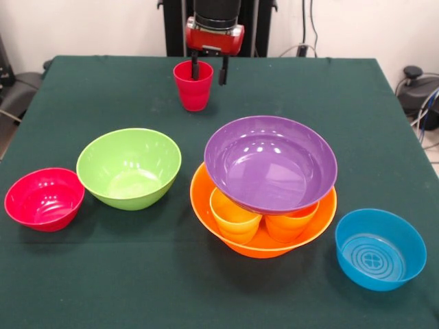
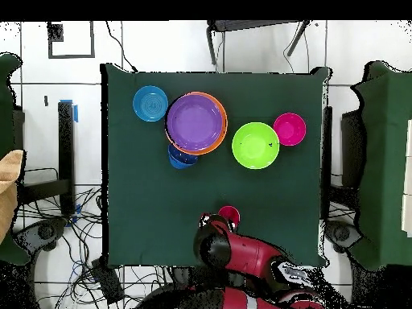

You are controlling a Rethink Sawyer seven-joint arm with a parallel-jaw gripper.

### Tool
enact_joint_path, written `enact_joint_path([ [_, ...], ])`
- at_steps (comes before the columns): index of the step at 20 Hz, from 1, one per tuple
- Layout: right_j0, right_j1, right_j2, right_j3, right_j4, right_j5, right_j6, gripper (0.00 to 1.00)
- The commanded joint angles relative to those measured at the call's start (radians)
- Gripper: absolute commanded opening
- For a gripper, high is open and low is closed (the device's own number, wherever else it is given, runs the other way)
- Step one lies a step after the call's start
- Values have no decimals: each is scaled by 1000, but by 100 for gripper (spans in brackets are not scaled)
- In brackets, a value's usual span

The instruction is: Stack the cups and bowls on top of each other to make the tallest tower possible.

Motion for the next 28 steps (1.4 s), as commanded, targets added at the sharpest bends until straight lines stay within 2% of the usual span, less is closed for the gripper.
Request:
enact_joint_path([
  [1, 6, 41, 58, -12, -26, -48, 161, 100],
  [5, -4, 52, 67, -17, -42, -90, 163, 100],
  [6, -13, 55, 76, -23, -54, -116, 162, 0],
  [9, -35, 59, 97, -29, -71, -148, 166, 0],
  [14, -5, 11, 84, -50, -26, -48, 147, 0],
  [18, 10, -86, 89, -49, 3, 67, 126, 0],
  [22, 15, -208, 101, -53, 37, 238, 96, 0],
  [25, 53, -279, 77, -71, 62, 340, 94, 0],
  [28, 90, -317, 53, -106, 73, 420, 99, 0],
])
